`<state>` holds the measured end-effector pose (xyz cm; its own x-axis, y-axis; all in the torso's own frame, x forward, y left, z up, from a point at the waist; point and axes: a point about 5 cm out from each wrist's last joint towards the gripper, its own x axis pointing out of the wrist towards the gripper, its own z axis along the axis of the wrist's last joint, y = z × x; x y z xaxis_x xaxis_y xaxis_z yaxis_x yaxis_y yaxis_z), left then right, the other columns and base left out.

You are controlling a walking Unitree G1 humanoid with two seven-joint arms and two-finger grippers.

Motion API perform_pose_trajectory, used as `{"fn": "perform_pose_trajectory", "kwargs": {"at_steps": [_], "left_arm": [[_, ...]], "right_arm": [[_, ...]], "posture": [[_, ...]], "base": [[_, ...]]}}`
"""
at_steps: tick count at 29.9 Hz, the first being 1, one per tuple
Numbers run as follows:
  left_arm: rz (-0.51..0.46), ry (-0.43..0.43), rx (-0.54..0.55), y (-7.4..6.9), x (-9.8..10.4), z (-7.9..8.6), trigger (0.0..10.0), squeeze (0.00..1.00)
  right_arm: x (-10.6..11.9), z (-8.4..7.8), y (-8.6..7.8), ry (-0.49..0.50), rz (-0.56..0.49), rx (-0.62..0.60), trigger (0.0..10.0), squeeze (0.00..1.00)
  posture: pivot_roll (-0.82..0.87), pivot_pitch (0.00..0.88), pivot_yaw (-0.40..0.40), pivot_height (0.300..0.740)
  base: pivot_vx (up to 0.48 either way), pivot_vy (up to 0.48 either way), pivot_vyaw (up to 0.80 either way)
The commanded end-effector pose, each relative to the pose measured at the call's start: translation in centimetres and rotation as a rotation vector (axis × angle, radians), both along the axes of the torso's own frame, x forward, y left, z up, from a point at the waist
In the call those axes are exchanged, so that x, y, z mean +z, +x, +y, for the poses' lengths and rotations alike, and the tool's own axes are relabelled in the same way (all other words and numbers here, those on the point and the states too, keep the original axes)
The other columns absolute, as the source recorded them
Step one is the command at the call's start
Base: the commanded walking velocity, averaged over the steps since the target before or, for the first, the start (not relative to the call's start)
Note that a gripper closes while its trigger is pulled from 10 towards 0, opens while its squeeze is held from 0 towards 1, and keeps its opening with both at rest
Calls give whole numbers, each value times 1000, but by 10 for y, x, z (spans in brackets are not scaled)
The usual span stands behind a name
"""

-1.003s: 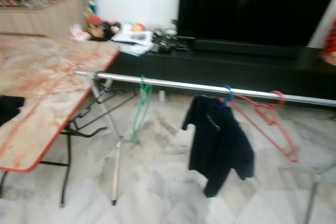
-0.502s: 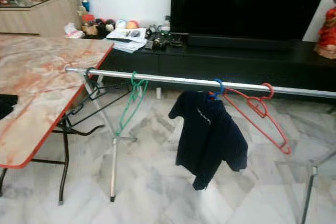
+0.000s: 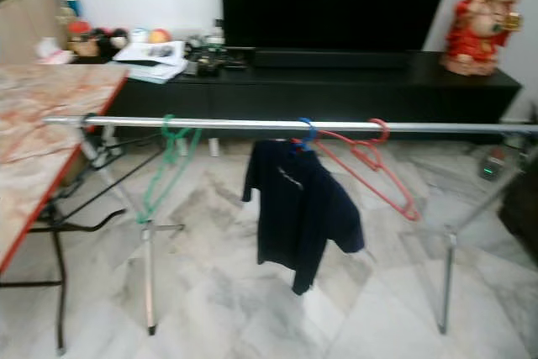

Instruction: Hang hanger

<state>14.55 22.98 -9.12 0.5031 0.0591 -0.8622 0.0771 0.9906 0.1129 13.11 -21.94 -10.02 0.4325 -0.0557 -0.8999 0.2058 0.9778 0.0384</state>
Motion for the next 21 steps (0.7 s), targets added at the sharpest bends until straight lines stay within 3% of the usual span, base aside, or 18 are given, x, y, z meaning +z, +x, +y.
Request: {"fn": "perform_pose_trajectory", "kwargs": {"at_steps": [1, 21], "left_arm": [[19, 10, -3, -5, -1, 3, 10000, 0], [22, 14, -11, -6, -1, 3, 10000, 0]], "right_arm": [[-1, 2, -1, 3, 4, 8, 10000, 0], [-1, 2, -1, 3, 4, 3, 10000, 0]], "posture": [[20, 0, -13, 740], [20, 0, -11, 740]], "base": [[0, 0, -800], [0, 0, -800]]}}
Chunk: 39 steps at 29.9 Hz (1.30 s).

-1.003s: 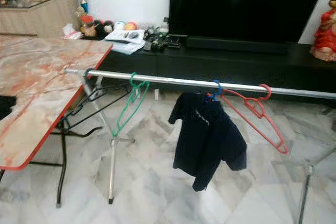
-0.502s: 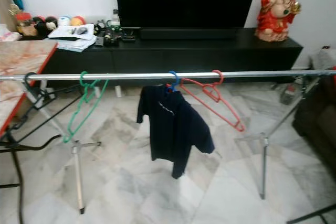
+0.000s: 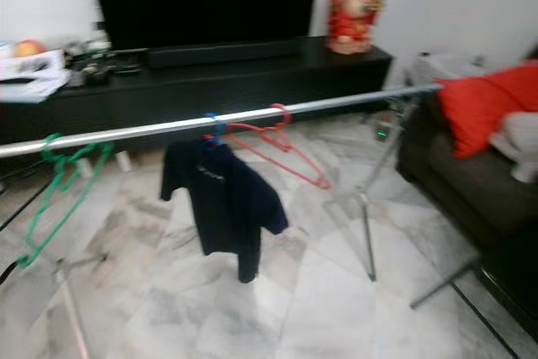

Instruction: Hang hanger

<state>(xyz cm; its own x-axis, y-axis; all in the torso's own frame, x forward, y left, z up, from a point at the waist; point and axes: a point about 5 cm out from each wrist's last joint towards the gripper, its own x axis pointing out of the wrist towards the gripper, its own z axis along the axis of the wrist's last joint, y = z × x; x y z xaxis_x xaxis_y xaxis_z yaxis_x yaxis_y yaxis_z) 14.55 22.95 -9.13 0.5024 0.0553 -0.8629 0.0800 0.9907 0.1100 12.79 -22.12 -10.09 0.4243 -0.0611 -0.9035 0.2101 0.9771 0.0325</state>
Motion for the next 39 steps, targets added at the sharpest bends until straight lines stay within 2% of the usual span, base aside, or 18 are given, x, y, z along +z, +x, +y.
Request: {"fn": "perform_pose_trajectory", "kwargs": {"at_steps": [1, 39], "left_arm": [[21, 17, -9, -6, -1, 4, 10000, 0], [-8, -18, 31, -5, -1, 3, 10000, 0]], "right_arm": [[0, 4, 2, 8, -5, 7, 10000, 0], [0, 5, 2, 10, -6, 8, 10000, 0]], "posture": [[20, 0, -11, 740], [22, 0, -9, 740]], "base": [[0, 0, -800], [0, 0, -800]]}}
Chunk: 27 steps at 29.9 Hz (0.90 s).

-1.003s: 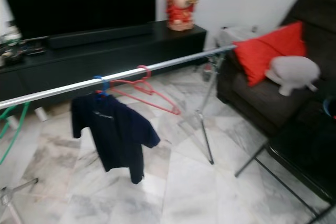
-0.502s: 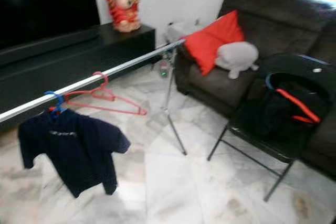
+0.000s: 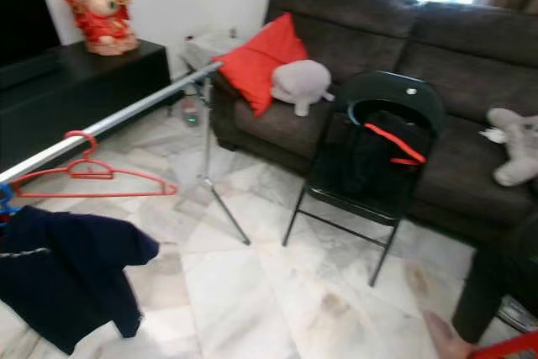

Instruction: Hang hanger

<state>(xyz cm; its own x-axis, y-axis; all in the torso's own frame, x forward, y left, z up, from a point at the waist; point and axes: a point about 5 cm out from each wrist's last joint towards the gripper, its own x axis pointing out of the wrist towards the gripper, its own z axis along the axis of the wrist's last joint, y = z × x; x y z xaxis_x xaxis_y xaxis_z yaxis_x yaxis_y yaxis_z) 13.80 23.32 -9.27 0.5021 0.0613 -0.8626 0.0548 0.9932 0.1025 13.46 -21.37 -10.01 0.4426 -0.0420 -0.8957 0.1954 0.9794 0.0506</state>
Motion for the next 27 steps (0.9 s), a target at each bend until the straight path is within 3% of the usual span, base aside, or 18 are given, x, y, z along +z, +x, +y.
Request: {"fn": "perform_pose_trajectory", "kwargs": {"at_steps": [1, 4, 21, 27], "left_arm": [[-6, -13, 7, 2, 1, -1, 10000, 0], [-11, -20, 18, 2, 1, -1, 10000, 0], [-15, -14, 18, 3, 1, -1, 10000, 0], [-13, -13, 13, 3, 1, -1, 10000, 0]], "right_arm": [[-1, -2, -4, -5, 13, -5, 10000, 0], [-1, -2, -4, -6, 13, -3, 10000, 0], [-1, -3, -4, -8, 2, -24, 10000, 0], [-1, -3, -4, -7, 6, -13, 10000, 0]], "posture": [[22, 0, -9, 740], [20, 0, -9, 740], [22, 0, -13, 740], [20, 0, -10, 740]], "base": [[0, 0, -800], [0, 0, -800], [301, 0, 0], [329, 0, -754]]}}
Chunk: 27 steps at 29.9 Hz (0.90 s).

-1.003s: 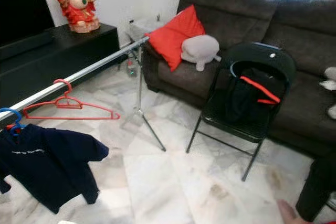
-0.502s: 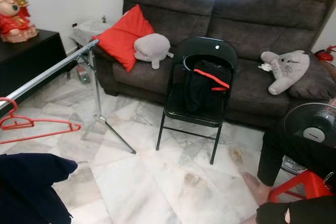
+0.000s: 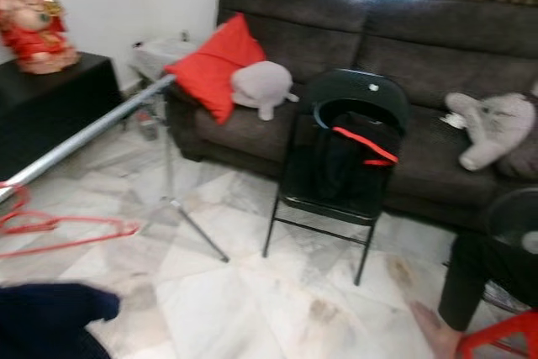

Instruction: Hang hanger

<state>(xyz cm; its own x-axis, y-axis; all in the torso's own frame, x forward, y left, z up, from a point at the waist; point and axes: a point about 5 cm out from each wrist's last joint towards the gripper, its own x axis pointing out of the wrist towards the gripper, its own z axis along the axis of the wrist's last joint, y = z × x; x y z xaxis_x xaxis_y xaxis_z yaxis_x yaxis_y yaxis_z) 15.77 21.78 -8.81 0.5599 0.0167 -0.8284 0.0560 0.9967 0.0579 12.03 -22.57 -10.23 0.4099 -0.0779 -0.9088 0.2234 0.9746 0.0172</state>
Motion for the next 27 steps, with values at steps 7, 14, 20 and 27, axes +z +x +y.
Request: {"fn": "perform_pose_trajectory", "kwargs": {"at_steps": [7, 14, 20, 27], "left_arm": [[56, 36, 12, -17, -4, 15, 10000, 0], [59, 39, 3, -16, -4, 15, 10000, 0], [62, 41, -4, -16, -4, 15, 10000, 0], [63, 44, -23, -16, -3, 15, 10000, 0]], "right_arm": [[2, 9, 11, 19, -28, 18, 10000, 0], [2, 10, 12, 15, -31, 13, 10000, 0], [2, 10, 12, 18, -38, 11, 10000, 0], [2, 10, 12, 10, -34, 22, 10000, 0]], "posture": [[20, 0, -10, 740], [17, 0, -7, 740], [12, 0, -2, 740], [5, 0, 5, 740]], "base": [[328, 0, -675], [320, 0, 0], [307, 0, 0], [306, 0, 0]]}}
